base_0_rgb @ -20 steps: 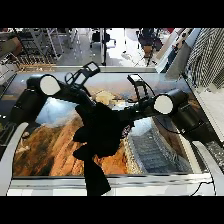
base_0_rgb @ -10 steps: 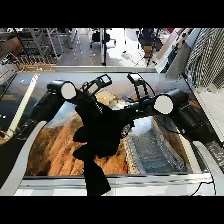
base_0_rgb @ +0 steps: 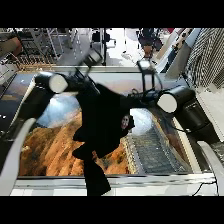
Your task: Fold the clothes and pants, and hang the long-sleeved shirts on hangers.
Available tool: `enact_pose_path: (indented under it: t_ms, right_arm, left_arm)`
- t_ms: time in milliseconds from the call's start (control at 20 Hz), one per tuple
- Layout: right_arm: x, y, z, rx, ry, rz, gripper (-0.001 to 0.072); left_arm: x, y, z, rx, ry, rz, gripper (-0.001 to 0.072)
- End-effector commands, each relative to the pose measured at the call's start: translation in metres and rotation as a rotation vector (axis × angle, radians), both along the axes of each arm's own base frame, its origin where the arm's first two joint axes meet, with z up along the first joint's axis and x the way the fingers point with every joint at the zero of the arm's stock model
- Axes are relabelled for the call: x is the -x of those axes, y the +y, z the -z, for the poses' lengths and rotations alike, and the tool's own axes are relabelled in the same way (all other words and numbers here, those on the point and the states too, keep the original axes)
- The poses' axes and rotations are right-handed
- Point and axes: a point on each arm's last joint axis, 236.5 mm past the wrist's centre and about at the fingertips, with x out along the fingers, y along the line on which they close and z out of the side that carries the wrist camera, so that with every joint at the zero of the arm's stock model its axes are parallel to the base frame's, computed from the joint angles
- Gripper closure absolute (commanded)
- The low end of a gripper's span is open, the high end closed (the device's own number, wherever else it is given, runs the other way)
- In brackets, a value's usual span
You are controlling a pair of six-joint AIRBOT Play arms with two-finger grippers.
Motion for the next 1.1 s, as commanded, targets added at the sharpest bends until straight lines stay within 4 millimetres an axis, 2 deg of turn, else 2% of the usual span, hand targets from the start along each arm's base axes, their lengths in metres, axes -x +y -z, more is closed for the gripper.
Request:
enact_pose_path:
  t_ms: [0,50,100,250,300,350,400,450,550,650,750,850,950,1050]
  right_arm:
    - [-0.012,-0.005,-0.063,-0.086,-0.145,0.068,0.0693]
    - [-0.007,-0.001,-0.075,-0.102,-0.155,0.056,0.0693]
    - [-0.002,0.004,-0.082,-0.110,-0.158,0.044,0.0693]
    - [-0.010,0.014,-0.077,-0.136,-0.155,0.053,0.0693]
    - [-0.017,0.017,-0.072,-0.149,-0.152,0.064,0.0693]
    - [-0.024,0.021,-0.065,-0.160,-0.141,0.076,0.0693]
    - [-0.028,0.025,-0.054,-0.161,-0.114,0.084,0.0693]
    - [-0.031,0.029,-0.041,-0.155,-0.082,0.083,0.0693]
    - [-0.035,0.034,-0.020,-0.140,-0.033,0.081,0.0693]
    - [-0.036,0.035,0.001,-0.110,0.017,0.082,0.0693]
    - [-0.035,0.039,0.015,-0.101,0.051,0.070,0.0693]
    - [-0.032,0.043,0.024,-0.083,0.064,0.047,0.0693]
    - [-0.028,0.048,0.028,-0.061,0.061,0.016,0.0693]
    - [-0.026,0.053,0.029,-0.053,0.058,-0.001,0.0693]
  left_arm:
    - [0.008,0.032,-0.100,0.188,-0.172,-0.106,0.0691]
    - [0.012,0.035,-0.101,0.204,-0.149,-0.119,0.0691]
    - [0.015,0.033,-0.094,0.213,-0.107,-0.119,0.0691]
    - [0.029,0.004,-0.054,0.237,0.077,-0.051,0.0675]
    - [0.030,0.002,-0.039,0.238,0.142,-0.060,0.0557]
    - [0.034,0.002,-0.023,0.229,0.215,-0.075,0.0336]
    - [0.039,0.010,-0.007,0.209,0.288,-0.101,0.0188]
    - [0.045,0.021,0.006,0.175,0.354,-0.124,0.0186]
    - [0.060,0.061,0.028,0.099,0.482,-0.200,0.0191]
    - [0.072,0.119,0.038,0.044,0.578,-0.342,0.0209]
    - [0.087,0.180,0.037,0.015,0.633,-0.479,0.0208]
    - [0.098,0.239,0.028,0.056,0.628,-0.632,0.0208]
    - [0.125,0.318,0.036,0.021,0.627,-0.873,0.0208]
    - [0.173,0.408,0.057,-0.085,0.638,-1.157,0.0208]
